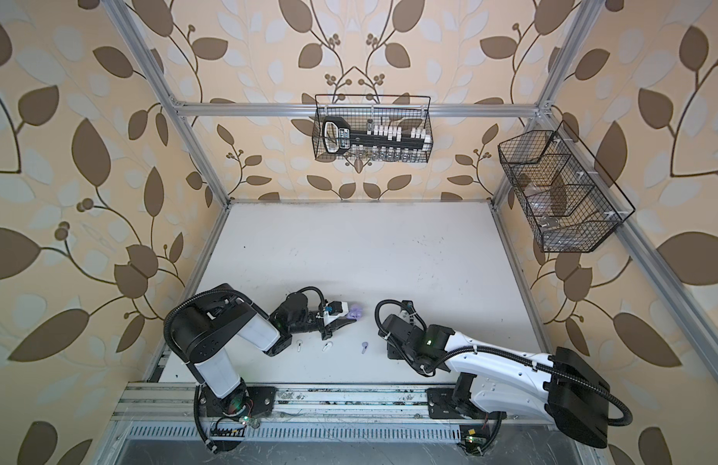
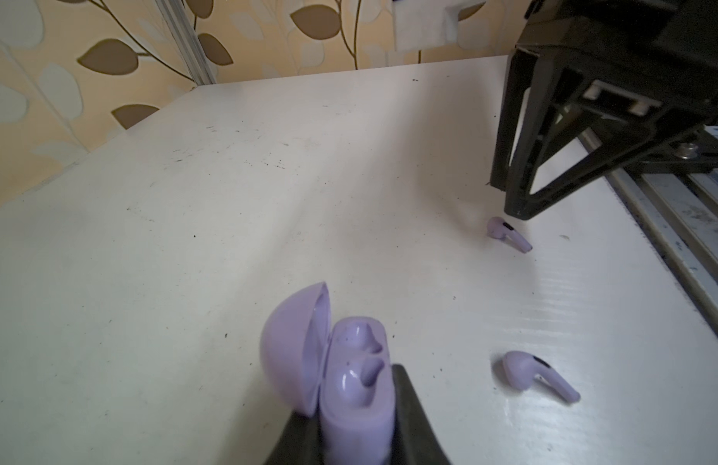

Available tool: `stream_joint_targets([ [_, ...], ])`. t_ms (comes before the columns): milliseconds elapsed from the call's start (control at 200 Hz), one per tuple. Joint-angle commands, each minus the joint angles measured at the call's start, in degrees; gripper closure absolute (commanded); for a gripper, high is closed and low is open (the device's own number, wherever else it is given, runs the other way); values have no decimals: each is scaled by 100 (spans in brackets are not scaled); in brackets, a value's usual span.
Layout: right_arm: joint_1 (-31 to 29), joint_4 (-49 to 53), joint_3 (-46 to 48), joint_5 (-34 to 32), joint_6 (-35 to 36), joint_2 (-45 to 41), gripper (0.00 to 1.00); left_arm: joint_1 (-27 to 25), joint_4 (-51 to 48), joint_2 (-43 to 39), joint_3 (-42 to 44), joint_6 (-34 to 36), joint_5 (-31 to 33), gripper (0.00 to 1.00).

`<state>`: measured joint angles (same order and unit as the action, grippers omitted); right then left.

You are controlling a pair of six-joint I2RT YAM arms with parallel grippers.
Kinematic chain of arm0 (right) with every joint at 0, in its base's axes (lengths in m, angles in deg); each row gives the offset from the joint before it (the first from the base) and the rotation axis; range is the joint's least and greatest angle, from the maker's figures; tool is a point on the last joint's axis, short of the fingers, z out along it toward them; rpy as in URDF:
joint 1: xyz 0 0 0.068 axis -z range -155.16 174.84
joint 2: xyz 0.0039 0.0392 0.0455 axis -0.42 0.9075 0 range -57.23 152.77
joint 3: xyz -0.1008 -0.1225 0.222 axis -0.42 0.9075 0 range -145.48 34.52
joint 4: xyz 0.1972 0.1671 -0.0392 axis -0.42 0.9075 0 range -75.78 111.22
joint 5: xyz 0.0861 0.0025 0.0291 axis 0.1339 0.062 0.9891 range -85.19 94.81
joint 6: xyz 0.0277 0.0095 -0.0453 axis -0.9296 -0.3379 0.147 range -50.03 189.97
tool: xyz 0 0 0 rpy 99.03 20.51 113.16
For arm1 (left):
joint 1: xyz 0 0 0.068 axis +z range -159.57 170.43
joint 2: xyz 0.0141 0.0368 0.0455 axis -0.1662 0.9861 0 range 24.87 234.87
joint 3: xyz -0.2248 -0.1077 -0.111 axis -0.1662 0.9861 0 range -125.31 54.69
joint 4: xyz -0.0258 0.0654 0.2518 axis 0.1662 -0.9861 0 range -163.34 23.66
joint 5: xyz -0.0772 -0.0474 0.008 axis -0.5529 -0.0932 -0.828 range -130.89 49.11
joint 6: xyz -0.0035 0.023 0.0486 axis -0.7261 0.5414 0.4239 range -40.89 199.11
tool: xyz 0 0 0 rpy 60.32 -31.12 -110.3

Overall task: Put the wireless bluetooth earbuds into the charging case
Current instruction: 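Release the lid and move the right gripper over a lavender earbud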

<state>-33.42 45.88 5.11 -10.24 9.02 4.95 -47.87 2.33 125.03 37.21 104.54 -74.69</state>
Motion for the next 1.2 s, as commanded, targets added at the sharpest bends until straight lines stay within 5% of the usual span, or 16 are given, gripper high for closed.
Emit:
stream_joint_targets([
  [0,-71,-87,150,-139,-517,169,64,-19,613,35,34,102,23,100],
  [390,-76,-362,273,-172,-897,356,63,-19,613,59,25,120,-4,99],
  [1195,129,-710,-92,81,-295,831,65,-19,640,102,7,146,49,99],
])
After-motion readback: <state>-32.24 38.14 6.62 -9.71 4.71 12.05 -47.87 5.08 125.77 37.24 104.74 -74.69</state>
